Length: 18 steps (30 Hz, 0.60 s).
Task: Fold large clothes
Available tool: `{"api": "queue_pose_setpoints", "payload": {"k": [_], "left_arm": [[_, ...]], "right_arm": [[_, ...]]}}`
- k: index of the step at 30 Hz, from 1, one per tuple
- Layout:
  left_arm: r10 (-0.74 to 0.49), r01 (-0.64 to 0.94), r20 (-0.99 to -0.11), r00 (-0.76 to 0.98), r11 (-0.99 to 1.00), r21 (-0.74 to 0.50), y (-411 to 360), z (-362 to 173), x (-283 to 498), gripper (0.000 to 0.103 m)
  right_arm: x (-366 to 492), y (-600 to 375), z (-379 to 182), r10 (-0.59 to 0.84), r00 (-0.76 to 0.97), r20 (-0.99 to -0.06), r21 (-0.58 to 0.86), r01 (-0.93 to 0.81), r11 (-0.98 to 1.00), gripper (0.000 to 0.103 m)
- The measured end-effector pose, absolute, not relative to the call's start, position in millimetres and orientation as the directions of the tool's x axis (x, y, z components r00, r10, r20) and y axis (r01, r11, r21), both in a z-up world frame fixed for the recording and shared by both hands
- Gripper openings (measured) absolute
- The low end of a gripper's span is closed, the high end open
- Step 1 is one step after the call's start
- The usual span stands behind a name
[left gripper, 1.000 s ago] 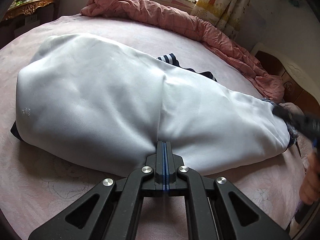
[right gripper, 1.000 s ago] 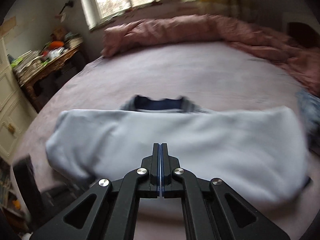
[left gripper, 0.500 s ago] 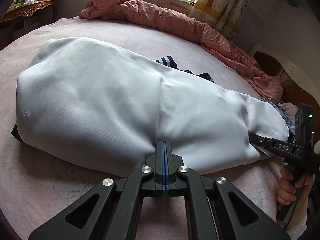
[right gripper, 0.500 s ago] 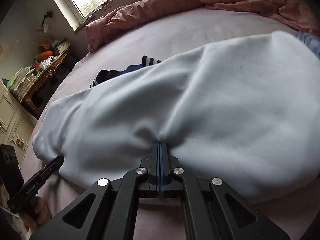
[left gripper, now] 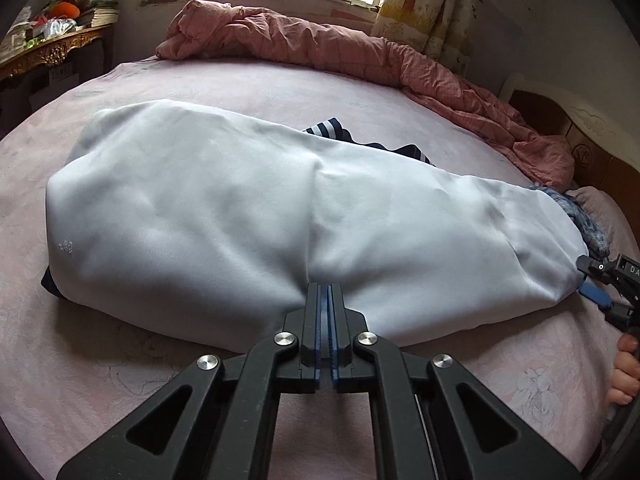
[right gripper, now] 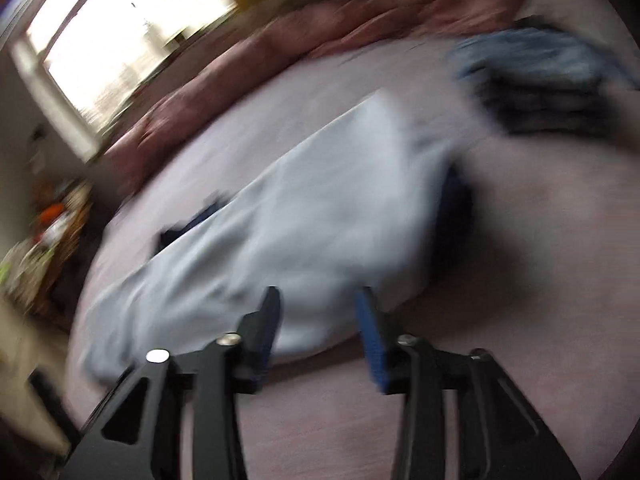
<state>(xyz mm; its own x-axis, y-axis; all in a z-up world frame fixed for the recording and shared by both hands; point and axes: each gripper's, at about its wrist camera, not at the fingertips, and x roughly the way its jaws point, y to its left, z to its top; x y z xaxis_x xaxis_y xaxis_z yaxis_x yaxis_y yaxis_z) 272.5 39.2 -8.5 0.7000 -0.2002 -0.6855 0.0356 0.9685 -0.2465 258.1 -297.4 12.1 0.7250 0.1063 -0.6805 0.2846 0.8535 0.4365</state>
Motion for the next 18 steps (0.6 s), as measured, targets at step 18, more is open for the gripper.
{"api": "queue_pose_setpoints", "payload": {"k": [18], "left_arm": [[-0.196, 0.037, -0.686, 0.701, 0.970, -0.239, 37, -8, 274, 0.004]], "right_arm": [[291, -332, -21, 0.067, 0.757, -0.650, 0.529, 0.389, 0.754, 0.060]]}}
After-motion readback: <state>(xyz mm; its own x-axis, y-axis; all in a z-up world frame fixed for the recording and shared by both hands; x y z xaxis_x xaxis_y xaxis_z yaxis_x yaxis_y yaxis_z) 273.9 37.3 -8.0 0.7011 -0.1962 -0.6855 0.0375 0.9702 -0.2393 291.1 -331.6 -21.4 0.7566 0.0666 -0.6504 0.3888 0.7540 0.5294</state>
